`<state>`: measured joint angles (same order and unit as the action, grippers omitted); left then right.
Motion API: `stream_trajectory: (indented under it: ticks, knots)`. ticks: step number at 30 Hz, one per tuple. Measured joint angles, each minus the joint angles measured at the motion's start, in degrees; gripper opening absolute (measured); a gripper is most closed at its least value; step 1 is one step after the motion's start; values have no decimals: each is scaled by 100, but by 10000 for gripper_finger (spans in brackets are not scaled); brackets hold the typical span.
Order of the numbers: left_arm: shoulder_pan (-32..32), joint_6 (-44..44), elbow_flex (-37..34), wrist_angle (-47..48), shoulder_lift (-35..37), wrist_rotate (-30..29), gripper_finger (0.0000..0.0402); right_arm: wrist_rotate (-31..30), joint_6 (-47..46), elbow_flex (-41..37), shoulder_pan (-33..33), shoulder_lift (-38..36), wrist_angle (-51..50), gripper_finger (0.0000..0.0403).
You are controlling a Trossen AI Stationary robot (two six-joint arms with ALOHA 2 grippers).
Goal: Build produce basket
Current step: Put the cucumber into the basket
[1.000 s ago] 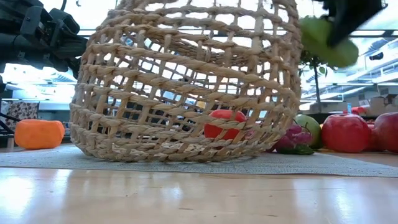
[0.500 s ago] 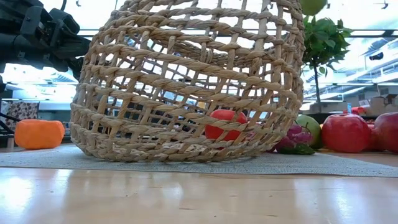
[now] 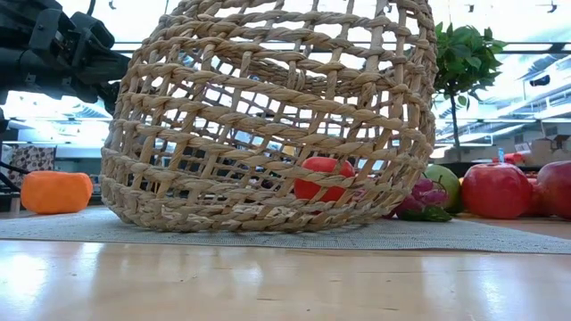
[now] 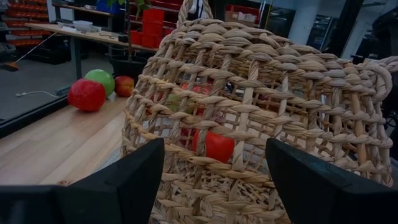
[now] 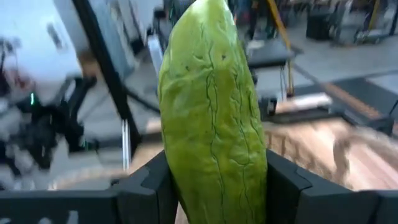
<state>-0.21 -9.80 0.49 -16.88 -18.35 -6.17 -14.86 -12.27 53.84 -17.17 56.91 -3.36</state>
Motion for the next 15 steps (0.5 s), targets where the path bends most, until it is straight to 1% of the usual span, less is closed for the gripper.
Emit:
stream_trajectory:
  ticks: [3, 9, 15]
  knots:
    - [1, 0, 0, 0, -1, 0, 286, -236, 21, 4, 0, 207, 517, 173]
    - [1, 2, 0, 2, -1, 0, 286, -803, 37, 4, 34, 534, 632, 173]
    - [2, 3, 0, 1, 0, 0, 286, -743, 89, 162, 37, 779, 609, 173]
